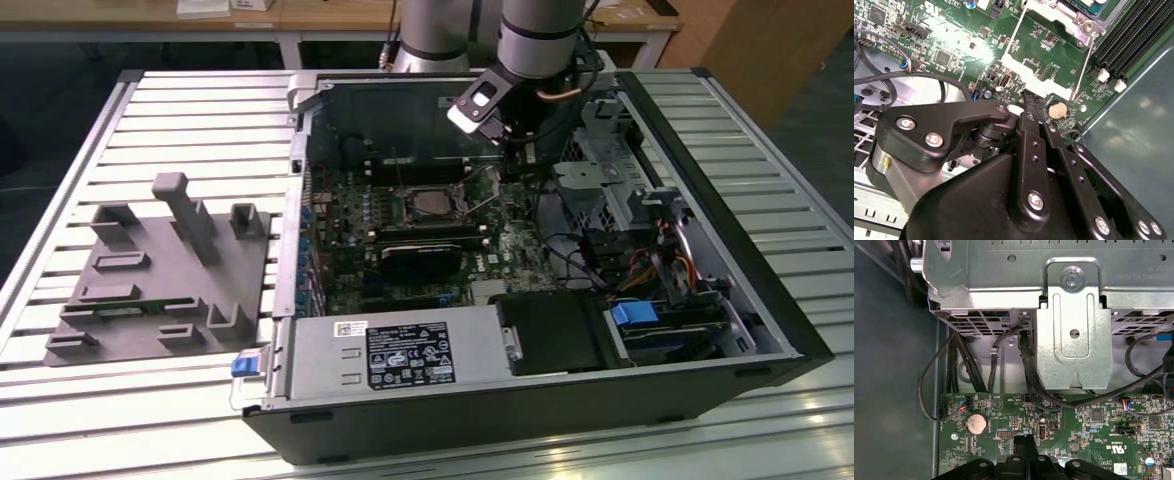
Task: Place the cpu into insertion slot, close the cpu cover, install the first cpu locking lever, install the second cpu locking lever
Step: 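Close the cpu cover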
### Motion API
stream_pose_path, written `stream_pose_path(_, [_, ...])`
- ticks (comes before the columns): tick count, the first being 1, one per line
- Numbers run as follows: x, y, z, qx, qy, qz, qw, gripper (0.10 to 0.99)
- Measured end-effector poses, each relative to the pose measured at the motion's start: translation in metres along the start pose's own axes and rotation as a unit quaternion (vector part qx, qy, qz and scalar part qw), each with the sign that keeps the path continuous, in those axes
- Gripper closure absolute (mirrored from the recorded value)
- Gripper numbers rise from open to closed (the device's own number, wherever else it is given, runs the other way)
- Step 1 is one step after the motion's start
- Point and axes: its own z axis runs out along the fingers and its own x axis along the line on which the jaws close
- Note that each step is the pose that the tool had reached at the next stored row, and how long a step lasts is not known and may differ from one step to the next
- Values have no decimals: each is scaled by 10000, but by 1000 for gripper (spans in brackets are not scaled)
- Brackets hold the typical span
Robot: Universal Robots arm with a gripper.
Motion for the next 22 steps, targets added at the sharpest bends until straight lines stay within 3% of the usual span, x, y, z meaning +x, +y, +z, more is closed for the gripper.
stream_pose_path(12, [-3, -141, -11, -41, 1, -2, 10000, 980])
stream_pose_path(22, [-6, -314, -25, -172, 5, -6, 9999, 980])
